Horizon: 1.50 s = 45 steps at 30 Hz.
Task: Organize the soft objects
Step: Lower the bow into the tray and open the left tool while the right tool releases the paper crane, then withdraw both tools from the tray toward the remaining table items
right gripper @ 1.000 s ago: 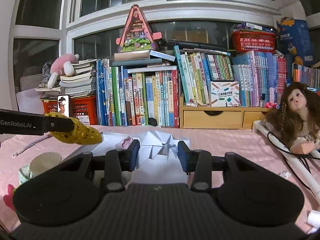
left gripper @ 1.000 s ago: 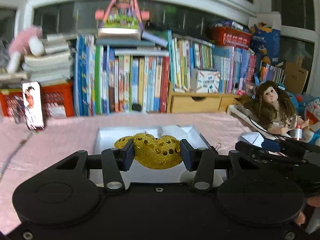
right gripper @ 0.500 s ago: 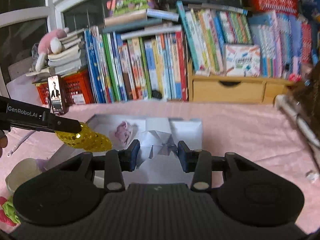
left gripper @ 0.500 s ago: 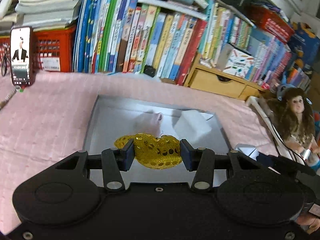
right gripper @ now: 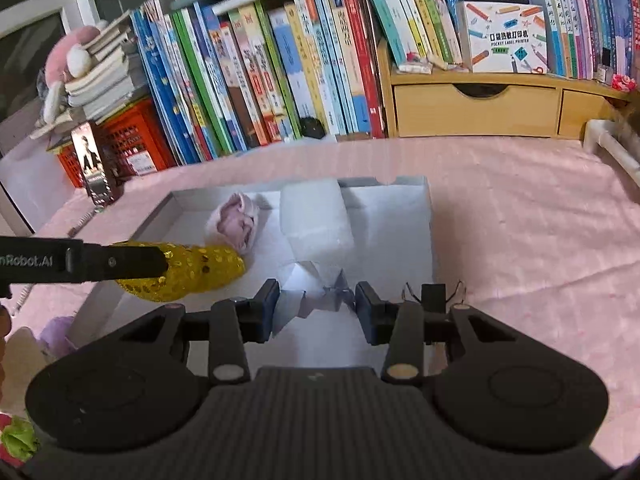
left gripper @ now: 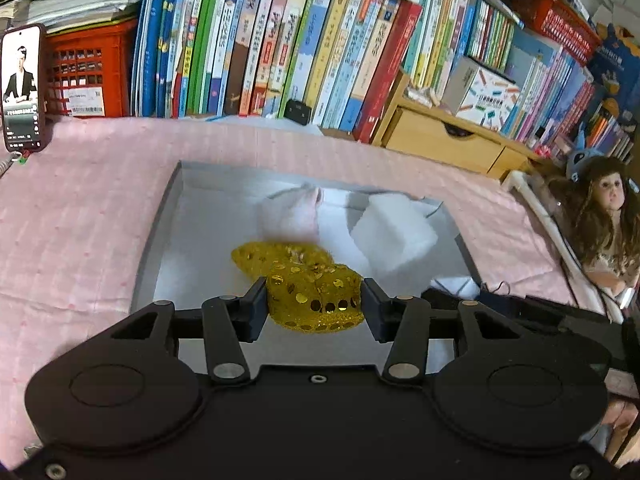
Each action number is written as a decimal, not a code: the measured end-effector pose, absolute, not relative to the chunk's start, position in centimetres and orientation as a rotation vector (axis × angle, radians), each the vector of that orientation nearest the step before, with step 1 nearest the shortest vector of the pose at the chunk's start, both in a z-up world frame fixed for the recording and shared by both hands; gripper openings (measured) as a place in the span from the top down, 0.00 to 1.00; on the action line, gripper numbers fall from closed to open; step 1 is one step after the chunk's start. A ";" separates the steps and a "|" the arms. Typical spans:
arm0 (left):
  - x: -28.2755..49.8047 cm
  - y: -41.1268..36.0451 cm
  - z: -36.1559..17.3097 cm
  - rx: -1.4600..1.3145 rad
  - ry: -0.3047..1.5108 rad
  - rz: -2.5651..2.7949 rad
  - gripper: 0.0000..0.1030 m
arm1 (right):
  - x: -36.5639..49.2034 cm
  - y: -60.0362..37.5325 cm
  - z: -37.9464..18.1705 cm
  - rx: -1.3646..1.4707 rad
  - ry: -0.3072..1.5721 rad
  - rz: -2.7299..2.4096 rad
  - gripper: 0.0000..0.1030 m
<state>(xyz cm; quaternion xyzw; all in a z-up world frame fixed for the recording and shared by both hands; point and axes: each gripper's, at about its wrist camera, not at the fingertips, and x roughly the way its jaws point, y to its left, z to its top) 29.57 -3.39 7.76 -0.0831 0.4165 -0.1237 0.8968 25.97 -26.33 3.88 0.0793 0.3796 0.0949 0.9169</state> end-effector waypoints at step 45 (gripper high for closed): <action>25.3 -3.2 10.7 -0.076 0.820 -0.258 0.15 | 23.4 -26.4 7.2 0.150 0.700 0.193 0.19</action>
